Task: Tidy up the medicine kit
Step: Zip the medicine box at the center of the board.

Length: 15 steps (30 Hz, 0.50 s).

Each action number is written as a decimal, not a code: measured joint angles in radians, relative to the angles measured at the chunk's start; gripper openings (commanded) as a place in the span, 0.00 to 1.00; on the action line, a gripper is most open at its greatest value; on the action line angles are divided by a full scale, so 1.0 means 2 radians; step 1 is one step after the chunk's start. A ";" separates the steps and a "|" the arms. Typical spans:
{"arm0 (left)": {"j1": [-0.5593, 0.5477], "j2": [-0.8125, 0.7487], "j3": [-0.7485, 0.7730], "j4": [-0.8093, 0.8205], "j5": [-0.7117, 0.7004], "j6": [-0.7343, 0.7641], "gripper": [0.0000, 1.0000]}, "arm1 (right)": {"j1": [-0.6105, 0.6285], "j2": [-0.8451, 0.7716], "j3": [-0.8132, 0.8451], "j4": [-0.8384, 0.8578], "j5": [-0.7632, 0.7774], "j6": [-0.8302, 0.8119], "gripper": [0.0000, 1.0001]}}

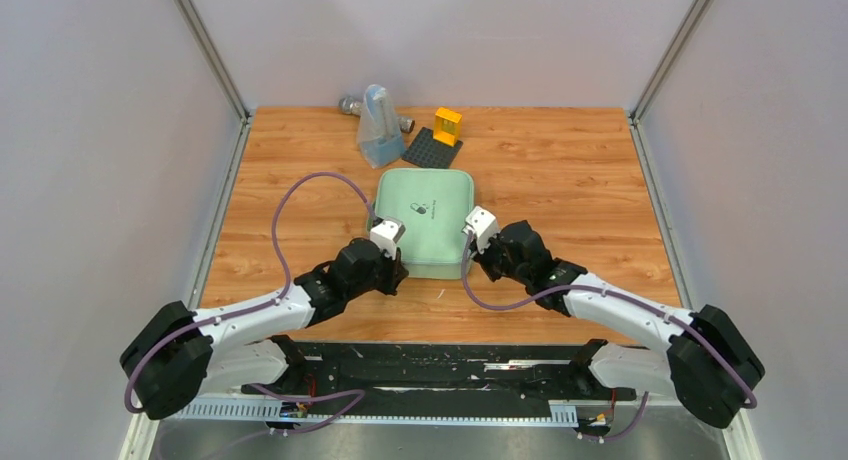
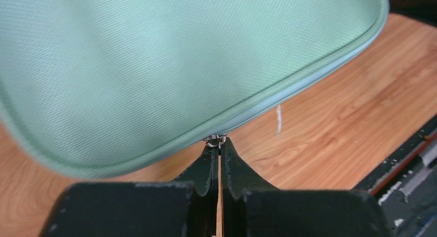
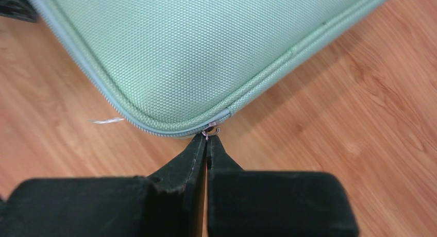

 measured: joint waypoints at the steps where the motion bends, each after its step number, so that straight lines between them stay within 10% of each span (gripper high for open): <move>1: -0.002 0.000 0.002 0.002 0.008 0.000 0.00 | 0.002 -0.009 -0.005 0.002 -0.012 0.001 0.00; 15: -0.027 0.041 0.041 0.011 0.079 -0.006 0.00 | 0.016 -0.038 0.000 -0.041 -0.180 -0.015 0.00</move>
